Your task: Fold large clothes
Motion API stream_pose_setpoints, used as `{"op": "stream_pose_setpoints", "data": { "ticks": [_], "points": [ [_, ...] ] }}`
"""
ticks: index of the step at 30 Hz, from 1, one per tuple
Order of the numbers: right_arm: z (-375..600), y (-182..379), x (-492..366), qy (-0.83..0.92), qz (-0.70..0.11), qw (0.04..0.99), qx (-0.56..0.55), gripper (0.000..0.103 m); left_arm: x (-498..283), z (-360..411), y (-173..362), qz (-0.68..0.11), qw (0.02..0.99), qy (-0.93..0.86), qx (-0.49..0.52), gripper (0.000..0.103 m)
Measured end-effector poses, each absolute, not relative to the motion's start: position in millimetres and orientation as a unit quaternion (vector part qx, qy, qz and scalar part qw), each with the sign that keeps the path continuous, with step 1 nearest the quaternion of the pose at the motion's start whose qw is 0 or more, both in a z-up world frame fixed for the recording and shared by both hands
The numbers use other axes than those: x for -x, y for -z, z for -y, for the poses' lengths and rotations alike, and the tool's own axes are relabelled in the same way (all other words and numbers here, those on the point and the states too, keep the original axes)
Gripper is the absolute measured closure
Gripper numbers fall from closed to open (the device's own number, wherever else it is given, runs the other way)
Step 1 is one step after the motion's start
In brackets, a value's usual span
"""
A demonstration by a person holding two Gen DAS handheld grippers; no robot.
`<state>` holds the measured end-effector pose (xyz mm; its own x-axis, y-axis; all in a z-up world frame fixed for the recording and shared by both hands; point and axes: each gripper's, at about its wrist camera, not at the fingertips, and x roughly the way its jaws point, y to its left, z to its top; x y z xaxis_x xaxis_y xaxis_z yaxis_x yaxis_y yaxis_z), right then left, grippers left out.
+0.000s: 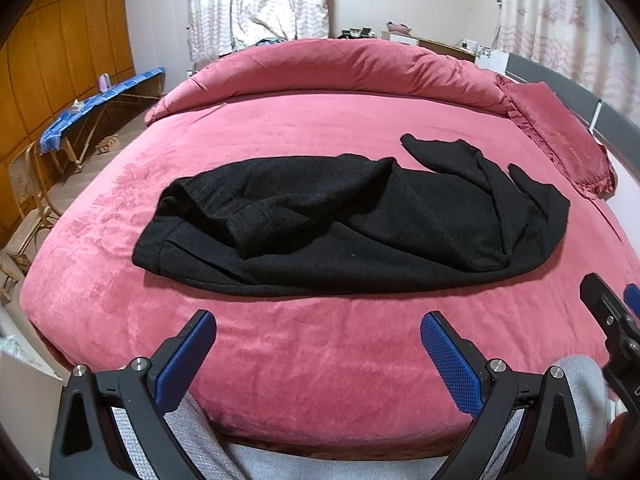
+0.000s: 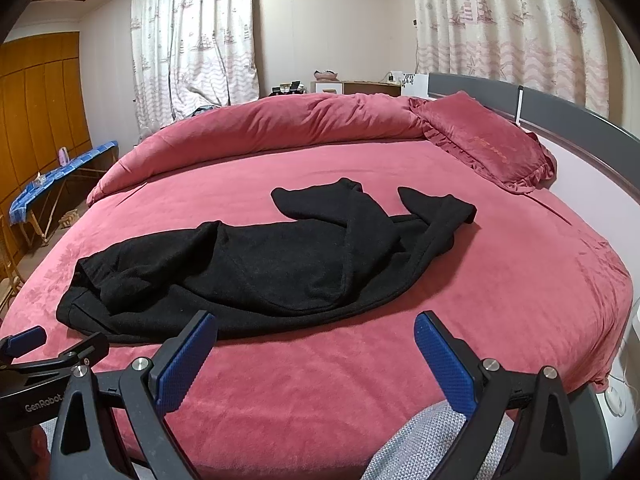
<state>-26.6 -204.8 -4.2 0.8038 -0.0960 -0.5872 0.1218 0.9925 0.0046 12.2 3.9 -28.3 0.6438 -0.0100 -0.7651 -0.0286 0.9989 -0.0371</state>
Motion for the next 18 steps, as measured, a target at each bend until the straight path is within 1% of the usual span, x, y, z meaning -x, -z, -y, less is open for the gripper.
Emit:
{"op": "stream_pose_setpoints", "data": {
  "ticks": [2, 4, 8, 11, 13, 18],
  "points": [
    [205.4, 4.4, 26.4, 0.054, -0.309, 0.949, -0.024, 0.002, -13.3, -5.2, 33.0, -0.429, 0.902, 0.032, 0.033, 0.000],
    [207.4, 5.3, 24.9, 0.049, -0.313, 0.948, -0.031, 0.002, -13.0, -11.4, 39.0, -0.430, 0.896, 0.082, 0.068, 0.000],
    [212.5, 9.7, 21.4, 0.041, -0.326, 0.943, -0.049, 0.002, -14.3, -24.2, 51.1, -0.435, 0.887, 0.087, 0.126, 0.000],
    [217.4, 13.7, 17.1, 0.041, -0.337, 0.939, -0.052, 0.003, -18.8, -28.8, 58.8, -0.441, 0.887, 0.073, 0.117, 0.000],
    [223.3, 17.4, 11.2, 0.041, -0.345, 0.937, -0.049, 0.008, -21.9, -28.6, 61.0, -0.433, 0.895, 0.059, 0.091, 0.000],
    [243.0, 23.2, -6.1, 0.041, -0.353, 0.933, -0.050, 0.010, -35.0, -42.6, 63.7, -0.419, 0.904, 0.044, 0.072, 0.000]
  ]
}}
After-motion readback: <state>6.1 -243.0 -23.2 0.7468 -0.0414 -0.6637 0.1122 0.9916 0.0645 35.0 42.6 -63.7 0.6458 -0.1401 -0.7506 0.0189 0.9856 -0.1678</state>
